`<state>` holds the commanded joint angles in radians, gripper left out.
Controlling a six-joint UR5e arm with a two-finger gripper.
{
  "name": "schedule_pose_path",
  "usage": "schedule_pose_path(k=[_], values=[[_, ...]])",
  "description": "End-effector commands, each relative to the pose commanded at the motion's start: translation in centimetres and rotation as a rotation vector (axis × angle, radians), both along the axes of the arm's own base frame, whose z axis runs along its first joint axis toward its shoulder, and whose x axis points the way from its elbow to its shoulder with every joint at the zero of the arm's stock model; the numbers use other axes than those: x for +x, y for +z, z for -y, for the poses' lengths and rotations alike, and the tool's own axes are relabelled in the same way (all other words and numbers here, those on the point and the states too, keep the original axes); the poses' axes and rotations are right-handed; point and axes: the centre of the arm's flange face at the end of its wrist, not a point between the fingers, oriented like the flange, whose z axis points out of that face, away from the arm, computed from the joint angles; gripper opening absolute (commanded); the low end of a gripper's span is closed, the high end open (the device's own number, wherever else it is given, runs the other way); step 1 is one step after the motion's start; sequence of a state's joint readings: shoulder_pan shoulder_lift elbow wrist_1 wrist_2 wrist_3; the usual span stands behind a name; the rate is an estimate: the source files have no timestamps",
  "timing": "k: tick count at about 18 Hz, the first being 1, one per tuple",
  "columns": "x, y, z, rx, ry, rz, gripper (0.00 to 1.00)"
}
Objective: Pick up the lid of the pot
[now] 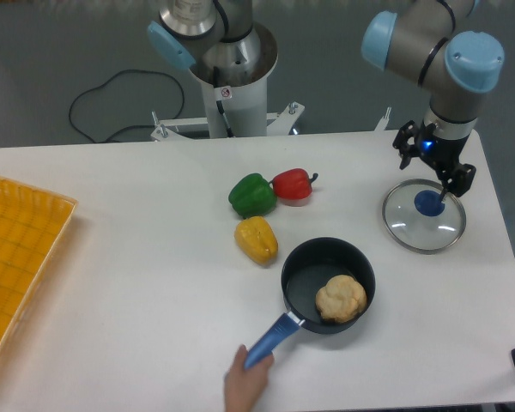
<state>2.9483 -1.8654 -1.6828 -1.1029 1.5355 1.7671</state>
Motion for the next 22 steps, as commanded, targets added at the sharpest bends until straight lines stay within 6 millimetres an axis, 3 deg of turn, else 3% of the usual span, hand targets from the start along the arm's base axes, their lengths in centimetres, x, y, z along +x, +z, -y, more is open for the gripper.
schedule_pose_path(k=[6,9,14,18,22], values=[[-0.1,0.0,0.8,-0.013,0.016,0.005,1.0],[-0.5,0.0,2.4,-0.021,0.069,0.0,1.0],[-1.4,0.5,7.0,-0.003,0.282,0.012,1.0],[0.3,-2.3,6.7,-0.021,0.29,0.06,1.0],[0.5,-2.7,6.3,-0.018,0.345,0.069,1.0]])
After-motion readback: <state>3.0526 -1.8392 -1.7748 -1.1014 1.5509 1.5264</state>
